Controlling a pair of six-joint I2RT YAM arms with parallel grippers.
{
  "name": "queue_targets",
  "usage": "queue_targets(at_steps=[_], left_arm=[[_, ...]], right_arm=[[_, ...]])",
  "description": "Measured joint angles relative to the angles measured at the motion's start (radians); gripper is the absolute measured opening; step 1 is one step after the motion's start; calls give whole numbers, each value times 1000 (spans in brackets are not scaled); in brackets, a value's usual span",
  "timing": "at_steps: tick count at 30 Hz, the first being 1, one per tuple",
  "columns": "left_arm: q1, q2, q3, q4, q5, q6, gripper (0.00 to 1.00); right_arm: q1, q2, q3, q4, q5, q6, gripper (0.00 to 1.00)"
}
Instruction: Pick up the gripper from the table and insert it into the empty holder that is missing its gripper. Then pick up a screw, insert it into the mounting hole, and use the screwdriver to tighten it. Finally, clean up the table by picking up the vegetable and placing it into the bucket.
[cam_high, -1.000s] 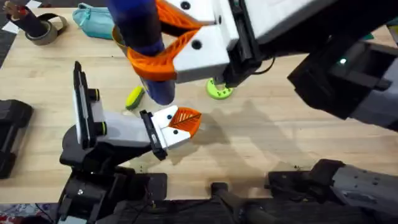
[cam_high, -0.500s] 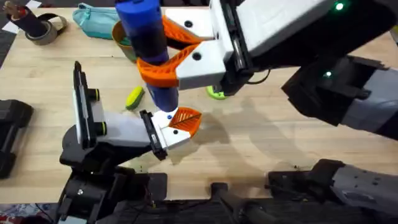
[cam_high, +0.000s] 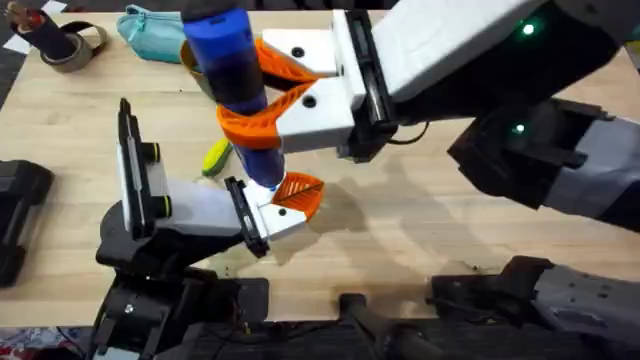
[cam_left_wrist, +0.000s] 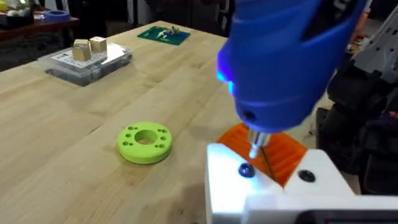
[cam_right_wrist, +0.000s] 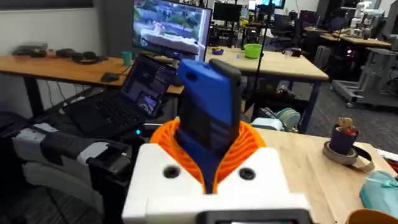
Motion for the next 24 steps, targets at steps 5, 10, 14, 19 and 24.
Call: queue_targets(at_steps=[5,10,14,19,24], left_arm=[[0,0,0,0,0,0,9],[0,0,0,0,0,0,9],[0,0,0,0,0,0,9],[0,0,0,0,0,0,9],[0,0,0,0,0,0,9]], right_arm=[[1,0,-5,0,5,0,43],[4,0,-5,0,13,-1,44],[5,0,-5,0,17,-1,43],[17,4,-5,1,25,-5,44],[19,15,-8,0,30,-5,43]])
